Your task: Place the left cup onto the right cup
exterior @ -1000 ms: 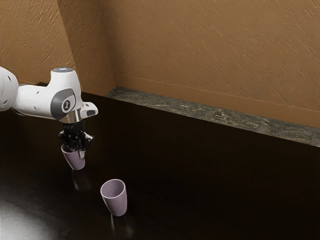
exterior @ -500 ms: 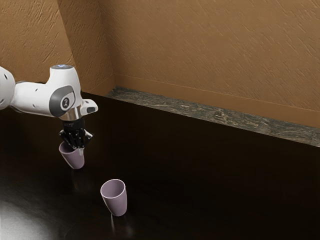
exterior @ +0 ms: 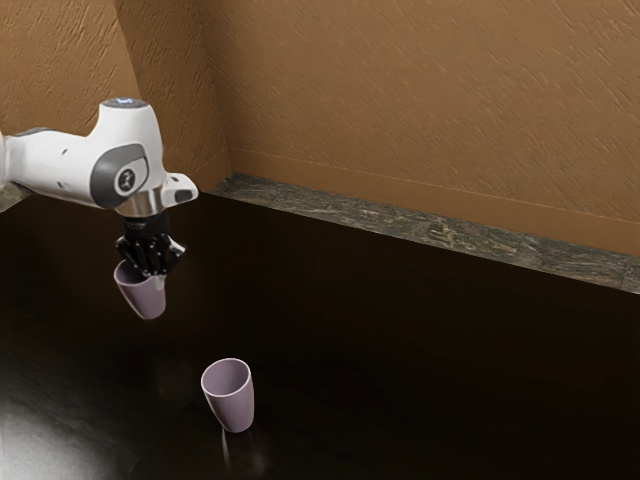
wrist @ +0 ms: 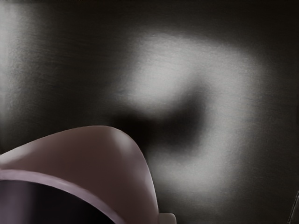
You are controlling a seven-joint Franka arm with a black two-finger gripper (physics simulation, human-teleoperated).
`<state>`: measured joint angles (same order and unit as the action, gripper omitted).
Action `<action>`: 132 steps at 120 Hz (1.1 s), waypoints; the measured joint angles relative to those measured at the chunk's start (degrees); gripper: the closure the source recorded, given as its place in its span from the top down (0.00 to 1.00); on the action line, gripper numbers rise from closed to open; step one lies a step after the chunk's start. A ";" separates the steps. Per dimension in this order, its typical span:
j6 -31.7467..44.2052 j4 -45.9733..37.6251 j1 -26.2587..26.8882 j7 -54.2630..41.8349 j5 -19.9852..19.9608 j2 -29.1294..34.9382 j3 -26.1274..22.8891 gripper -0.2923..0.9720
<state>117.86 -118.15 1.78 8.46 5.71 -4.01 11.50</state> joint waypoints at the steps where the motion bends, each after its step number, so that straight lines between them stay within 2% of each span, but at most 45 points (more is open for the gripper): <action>1: -0.12 0.00 0.09 0.07 0.08 0.17 -0.01 0.15; 37: -3.83 0.34 0.32 2.03 1.14 6.21 -3.45 0.15; 57: -5.30 0.44 1.87 3.00 0.63 8.24 -4.10 0.15; 89: -8.26 0.44 2.86 6.48 0.06 11.18 -8.31 0.15; 132: -12.06 0.32 4.76 14.54 -3.45 12.73 -12.92 0.15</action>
<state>105.81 -117.83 6.55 23.00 2.26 8.72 -1.42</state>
